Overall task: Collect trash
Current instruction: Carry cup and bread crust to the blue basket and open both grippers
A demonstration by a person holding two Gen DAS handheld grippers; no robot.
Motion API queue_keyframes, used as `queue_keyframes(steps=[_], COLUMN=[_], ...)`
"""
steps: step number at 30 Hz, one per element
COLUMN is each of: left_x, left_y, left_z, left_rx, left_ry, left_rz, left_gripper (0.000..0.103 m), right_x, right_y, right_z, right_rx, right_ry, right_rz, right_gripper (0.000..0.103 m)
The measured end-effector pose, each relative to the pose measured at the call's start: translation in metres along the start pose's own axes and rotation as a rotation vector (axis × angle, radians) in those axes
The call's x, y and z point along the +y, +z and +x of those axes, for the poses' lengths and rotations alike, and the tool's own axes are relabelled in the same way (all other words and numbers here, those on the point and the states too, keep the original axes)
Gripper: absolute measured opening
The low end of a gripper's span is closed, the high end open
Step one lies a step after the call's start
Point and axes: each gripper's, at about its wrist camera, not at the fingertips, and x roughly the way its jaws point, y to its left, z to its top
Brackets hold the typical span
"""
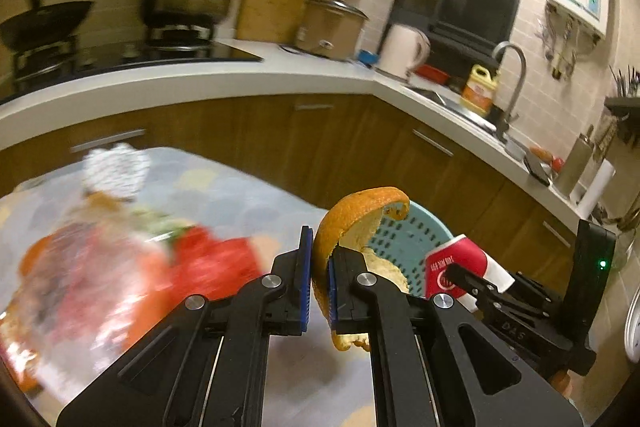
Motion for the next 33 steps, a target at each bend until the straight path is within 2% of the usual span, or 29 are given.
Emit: queue_keyframes(steps=[6, 11, 16, 20, 22, 24, 26, 28, 30, 33], left_x=[-0.039, -0.065, -0.077, -0.08, -0.081, -0.083, -0.083, -0.082, -0.082, -0.08], left_y=[0.006, 0.005, -0.006, -0.012, -0.016, -0.02, -0.023, -0.023, -0.021, -0.018], left_z=[0.064, 0.12, 0.162, 0.18, 0.187, 0.192, 0.193, 0.189, 0.184, 0.173], left_rx=[0.077, 0.156, 0.226, 0.266, 0.286, 0.31, 0.32, 0.31, 0.297, 0.274], left_ry=[-0.043, -0.023, -0.001, -0.005, 0.007, 0.009, 0.014, 0.01, 0.005, 0.003], left_rz=[0.031, 0.051, 0.049, 0.052, 0.064, 0.077, 0.083, 0.083, 0.08, 0.083], left_gripper=[0.005, 0.005, 0.006, 0.008, 0.012, 0.023, 0.028, 0.033, 0.042, 0.046], right_x=[-0.056, -0.09, -0.105, -0.109, -0.11, -0.11, -0.11, -0.111, -0.112, -0.112], right_y=[0.002, 0.0, -0.004, -0.009, -0.011, -0.013, -0.015, -0.017, -0.017, -0.018], right_z=[0.029, 0.05, 0.073, 0.089, 0.095, 0.098, 0.099, 0.097, 0.094, 0.084], right_rx=[0.034, 0.057, 0.097, 0.139, 0.157, 0.175, 0.187, 0.182, 0.177, 0.162], right_ry=[-0.112, -0.164, -0.199, -0.211, -0.21, -0.216, -0.203, -0.201, -0.206, -0.208], right_rz=[0.057, 0.098, 0.112, 0.117, 0.116, 0.115, 0.117, 0.121, 0.123, 0.134], right_gripper=[0.04, 0.04, 0.04, 0.04, 0.041, 0.041, 0.044, 0.046, 0.046, 0.046])
